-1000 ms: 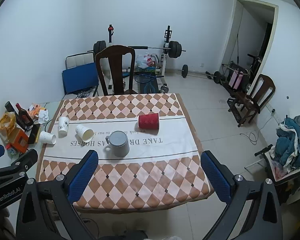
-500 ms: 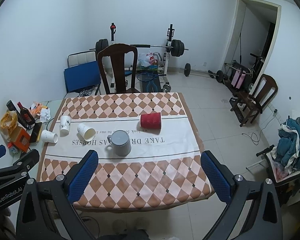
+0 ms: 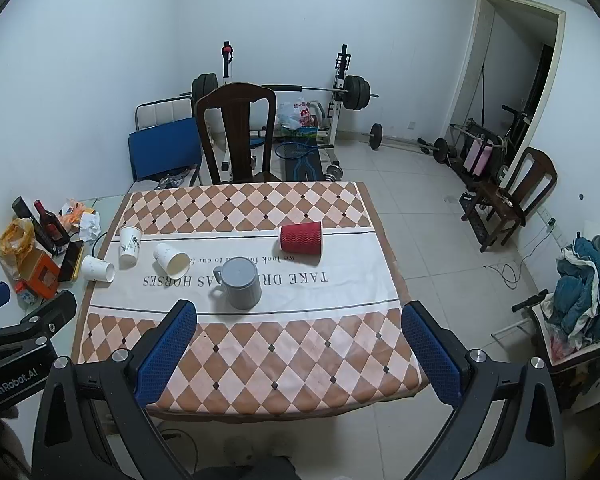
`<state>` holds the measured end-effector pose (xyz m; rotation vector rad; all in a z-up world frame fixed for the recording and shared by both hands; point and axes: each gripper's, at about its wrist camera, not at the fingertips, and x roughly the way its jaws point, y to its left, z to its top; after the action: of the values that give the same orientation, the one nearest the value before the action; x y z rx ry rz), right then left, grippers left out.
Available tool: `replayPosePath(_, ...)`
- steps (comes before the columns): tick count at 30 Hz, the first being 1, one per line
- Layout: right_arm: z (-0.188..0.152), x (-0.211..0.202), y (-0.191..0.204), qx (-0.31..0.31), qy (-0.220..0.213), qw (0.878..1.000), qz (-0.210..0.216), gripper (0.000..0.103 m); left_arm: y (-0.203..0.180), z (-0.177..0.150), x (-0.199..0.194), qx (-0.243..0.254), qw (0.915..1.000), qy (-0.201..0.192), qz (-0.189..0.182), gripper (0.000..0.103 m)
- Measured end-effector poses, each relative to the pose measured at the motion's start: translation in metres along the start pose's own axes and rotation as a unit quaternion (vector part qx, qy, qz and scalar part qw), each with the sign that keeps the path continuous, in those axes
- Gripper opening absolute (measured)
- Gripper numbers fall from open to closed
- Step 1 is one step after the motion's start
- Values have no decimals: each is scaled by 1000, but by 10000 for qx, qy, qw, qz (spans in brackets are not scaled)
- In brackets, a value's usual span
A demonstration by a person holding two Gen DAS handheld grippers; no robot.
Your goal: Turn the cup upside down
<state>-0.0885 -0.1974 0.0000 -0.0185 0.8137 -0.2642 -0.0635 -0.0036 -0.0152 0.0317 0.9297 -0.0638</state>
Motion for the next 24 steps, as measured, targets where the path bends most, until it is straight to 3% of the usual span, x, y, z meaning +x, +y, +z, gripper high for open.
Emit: replayPosePath(24, -2, 1, -1, -7, -3, 10000, 4, 103, 0, 2, -3, 33, 10000, 23, -33, 103)
